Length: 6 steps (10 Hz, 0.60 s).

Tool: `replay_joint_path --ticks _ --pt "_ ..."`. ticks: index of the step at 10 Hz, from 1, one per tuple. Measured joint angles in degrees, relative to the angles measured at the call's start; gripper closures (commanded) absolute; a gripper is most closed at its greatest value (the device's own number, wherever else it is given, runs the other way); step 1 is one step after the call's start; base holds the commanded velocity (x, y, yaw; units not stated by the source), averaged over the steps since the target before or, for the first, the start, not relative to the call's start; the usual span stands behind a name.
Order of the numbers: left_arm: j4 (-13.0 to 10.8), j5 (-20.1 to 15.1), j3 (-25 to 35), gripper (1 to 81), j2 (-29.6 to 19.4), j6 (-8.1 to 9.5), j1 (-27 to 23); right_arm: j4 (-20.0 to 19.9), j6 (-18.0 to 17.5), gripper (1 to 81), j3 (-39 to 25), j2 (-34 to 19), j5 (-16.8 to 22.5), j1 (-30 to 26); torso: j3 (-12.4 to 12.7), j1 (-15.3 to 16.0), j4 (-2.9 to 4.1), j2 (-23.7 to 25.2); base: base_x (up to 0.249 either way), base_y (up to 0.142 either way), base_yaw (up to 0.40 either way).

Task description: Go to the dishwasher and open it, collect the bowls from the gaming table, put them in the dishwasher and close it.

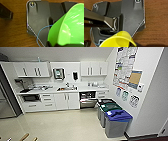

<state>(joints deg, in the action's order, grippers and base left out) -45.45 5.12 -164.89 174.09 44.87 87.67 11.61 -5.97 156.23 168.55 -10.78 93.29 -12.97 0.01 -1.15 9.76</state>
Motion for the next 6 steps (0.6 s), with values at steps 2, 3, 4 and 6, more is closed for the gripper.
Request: replay_joint_path --ticks 2,3,4,6 --pt "0.0 0.0 0.0 81.1 0.0 0.00 0.0 0.0 0.0 81.1 0.0 0.1 0.0 0.0 0.0 0.0 0.00 0.0 0.145 0.000 0.000" --pt "0.0 0.0 0.0 81.1 0.0 0.00 0.0 0.0 0.0 81.1 0.0 0.1 0.0 0.0 0.0 0.0 0.00 0.0 0.145 0.000 0.000" --pt "0.0 0.0 0.0 81.1 0.0 0.00 0.0 0.0 0.0 81.1 0.0 0.1 0.0 0.0 0.0 0.0 0.00 0.0 0.145 0.000 0.000" --pt "0.0 0.0 0.0 81.1 0.0 0.00 0.0 0.0 0.0 81.1 0.0 0.1 0.0 -0.1 0.0 0.0 0.00 0.0 0.145 0.000 0.000"
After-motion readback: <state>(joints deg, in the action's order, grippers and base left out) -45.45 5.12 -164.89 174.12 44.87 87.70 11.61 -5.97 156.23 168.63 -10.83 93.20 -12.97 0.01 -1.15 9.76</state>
